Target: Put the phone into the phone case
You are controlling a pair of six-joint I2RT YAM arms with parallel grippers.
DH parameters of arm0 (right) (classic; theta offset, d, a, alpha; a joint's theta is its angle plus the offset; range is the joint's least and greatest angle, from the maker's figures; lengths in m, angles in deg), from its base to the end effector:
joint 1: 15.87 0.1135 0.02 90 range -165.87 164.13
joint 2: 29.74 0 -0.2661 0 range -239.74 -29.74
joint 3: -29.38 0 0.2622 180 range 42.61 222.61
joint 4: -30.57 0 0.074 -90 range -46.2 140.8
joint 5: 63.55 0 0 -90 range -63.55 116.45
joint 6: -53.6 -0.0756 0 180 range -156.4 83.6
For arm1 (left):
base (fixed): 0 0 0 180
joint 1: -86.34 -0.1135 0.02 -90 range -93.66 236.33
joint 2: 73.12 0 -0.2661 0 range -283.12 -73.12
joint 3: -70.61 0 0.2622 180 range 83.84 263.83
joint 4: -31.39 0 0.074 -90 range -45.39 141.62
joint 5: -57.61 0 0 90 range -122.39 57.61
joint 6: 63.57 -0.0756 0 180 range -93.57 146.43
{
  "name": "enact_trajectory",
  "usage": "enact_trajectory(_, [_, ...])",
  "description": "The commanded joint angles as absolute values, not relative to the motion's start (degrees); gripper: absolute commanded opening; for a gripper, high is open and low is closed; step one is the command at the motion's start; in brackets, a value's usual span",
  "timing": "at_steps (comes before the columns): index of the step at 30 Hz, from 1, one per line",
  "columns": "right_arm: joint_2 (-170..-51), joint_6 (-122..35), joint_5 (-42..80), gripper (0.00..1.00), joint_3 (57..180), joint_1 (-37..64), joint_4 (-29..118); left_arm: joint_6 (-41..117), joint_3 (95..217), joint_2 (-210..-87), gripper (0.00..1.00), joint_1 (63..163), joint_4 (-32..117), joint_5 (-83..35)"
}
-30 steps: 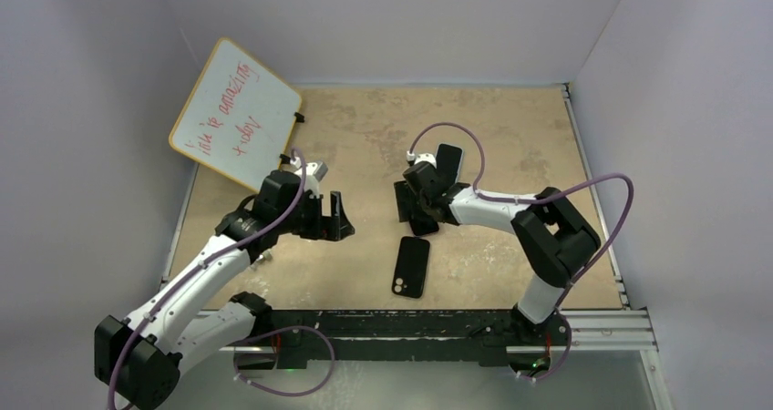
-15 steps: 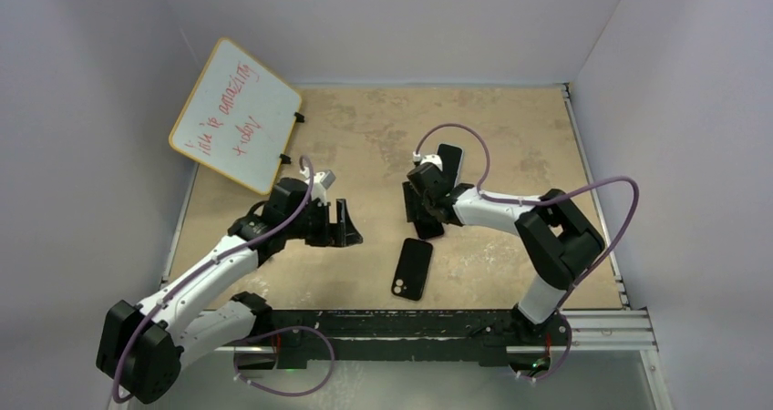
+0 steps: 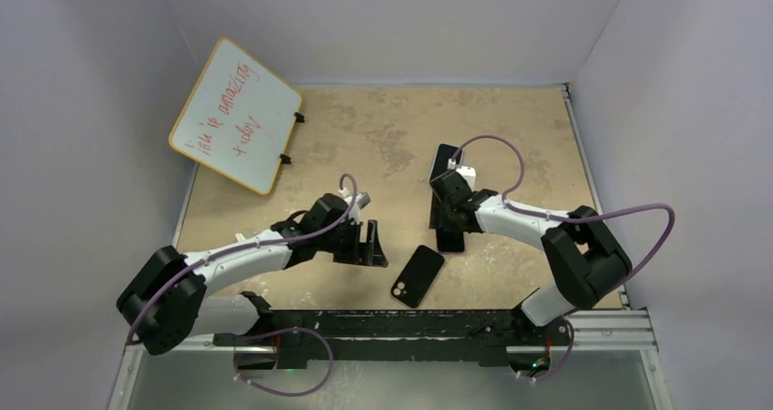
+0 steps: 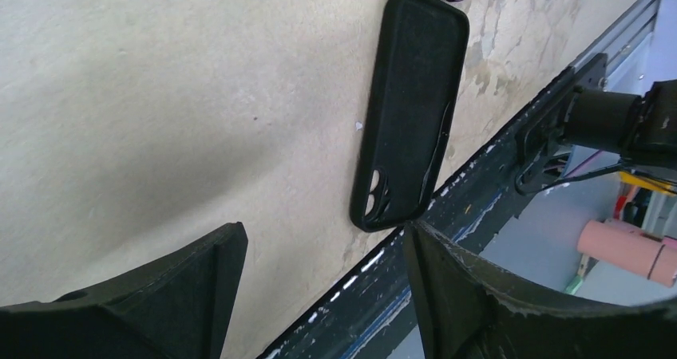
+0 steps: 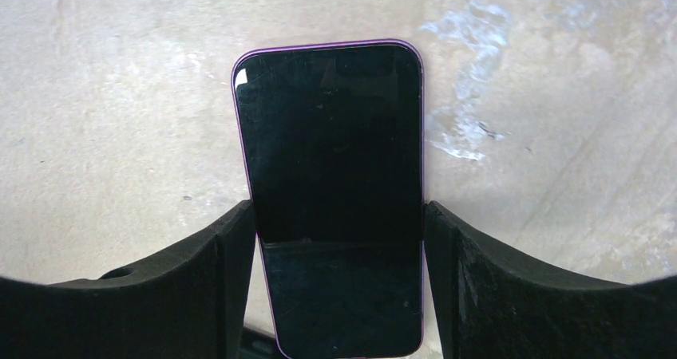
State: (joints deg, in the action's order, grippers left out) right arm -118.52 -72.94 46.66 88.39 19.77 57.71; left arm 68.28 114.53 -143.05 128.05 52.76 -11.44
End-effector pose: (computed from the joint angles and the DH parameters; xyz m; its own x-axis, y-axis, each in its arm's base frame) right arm 0.2761 0.1659 0.1279 -0.7814 0.1273 -0.6110 0.0892 0.9917 0.0925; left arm 0.1778 -0.1947 0.1421 -0.9444 0.0070 -0.3289 0.2310 0.7260 -0.6478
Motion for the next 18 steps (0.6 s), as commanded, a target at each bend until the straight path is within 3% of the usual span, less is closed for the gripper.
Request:
enact_trajectory(1, [-117.0, -76.0, 48.8, 0.55, 85.4, 18.0, 65.2, 67.7, 118.7, -148.0, 0.74, 132.6, 44.6, -15.7])
enact_trajectory(18, [-111.6, -76.5, 46.6, 0.49, 80.1, 14.4, 63.6, 62.8, 128.7, -166.8, 0.65, 141.8, 42.1, -24.7])
